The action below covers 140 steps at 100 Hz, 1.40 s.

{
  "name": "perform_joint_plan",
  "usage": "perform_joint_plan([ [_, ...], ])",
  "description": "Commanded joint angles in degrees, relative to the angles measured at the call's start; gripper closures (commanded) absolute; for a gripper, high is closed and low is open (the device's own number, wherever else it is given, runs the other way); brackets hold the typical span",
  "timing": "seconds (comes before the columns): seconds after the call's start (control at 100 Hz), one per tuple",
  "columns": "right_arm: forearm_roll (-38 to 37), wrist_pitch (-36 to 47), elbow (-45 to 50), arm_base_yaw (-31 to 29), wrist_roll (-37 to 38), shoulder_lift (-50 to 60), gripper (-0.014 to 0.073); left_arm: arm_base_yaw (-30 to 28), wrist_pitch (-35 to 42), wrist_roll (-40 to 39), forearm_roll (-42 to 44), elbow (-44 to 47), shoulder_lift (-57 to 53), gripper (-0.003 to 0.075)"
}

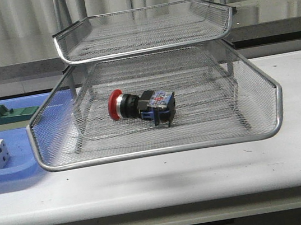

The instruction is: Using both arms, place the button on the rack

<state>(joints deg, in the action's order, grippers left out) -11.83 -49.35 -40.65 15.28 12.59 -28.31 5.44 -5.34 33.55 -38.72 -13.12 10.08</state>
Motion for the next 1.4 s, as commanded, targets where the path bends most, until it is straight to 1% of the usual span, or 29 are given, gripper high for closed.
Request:
perform_joint_plan([
  [0.0,-1.36,3.47,-2.00,-0.32,-0.03,-0.10,0.0701,-0.07,3.87,-0.38,-0.76,-1.51,0.51,0.0741],
  [0.15,0.10,4.77,-2.00,-0.32,-0.03,-0.10,0.0701,-0.07,3.87,-0.38,-0.76,-1.51,0.51,0.0741],
  [0.23,2.95,6.73,-2.00,-0.32,-0.03,-0.76,0.0701,-0.07,3.87,-0.38,-0.76,-1.51,0.51,0.0741],
  [0.31,7.18,6.58,-2.00,-0.32,-0.03,-2.78,0.0701,-0.07,3.87,-0.38,-0.76,-1.51,0.51,0.0741],
  [0.48,16.93,5.68,-2.00,-0.32,-0.14,-11.75,0.0701,-0.07,3.87,-0.38,-0.76,-1.51,0.51,0.0741],
  [0.67,24.04,5.09,-2.00,1.17,-0.76,-21.98,0.0701,-0.07,3.87,-0.38,-0.76,-1.51,0.51,0.0741],
  [0.76,25.77,4.88,-2.00,3.48,-1.14,-25.94,0.0701,-0.07,3.87,-0.38,-0.76,-1.51,0.51,0.0741],
  [1.04,28.39,5.55,-2.00,13.28,-1.14,-34.23,0.0701,-0.07,3.87,-0.38,-0.76,-1.51,0.51,0.0741],
  [1.16,29.53,8.62,-2.00,16.81,-1.14,-38.01,0.0701,-0.07,3.87,-0.38,-0.76,-1.51,0.51,0.0741],
  [1.39,31.04,18.27,-2.00,23.92,-1.14,-45.95,0.0701,-0.07,3.87,-0.38,-0.76,-1.51,0.51,0.0741],
])
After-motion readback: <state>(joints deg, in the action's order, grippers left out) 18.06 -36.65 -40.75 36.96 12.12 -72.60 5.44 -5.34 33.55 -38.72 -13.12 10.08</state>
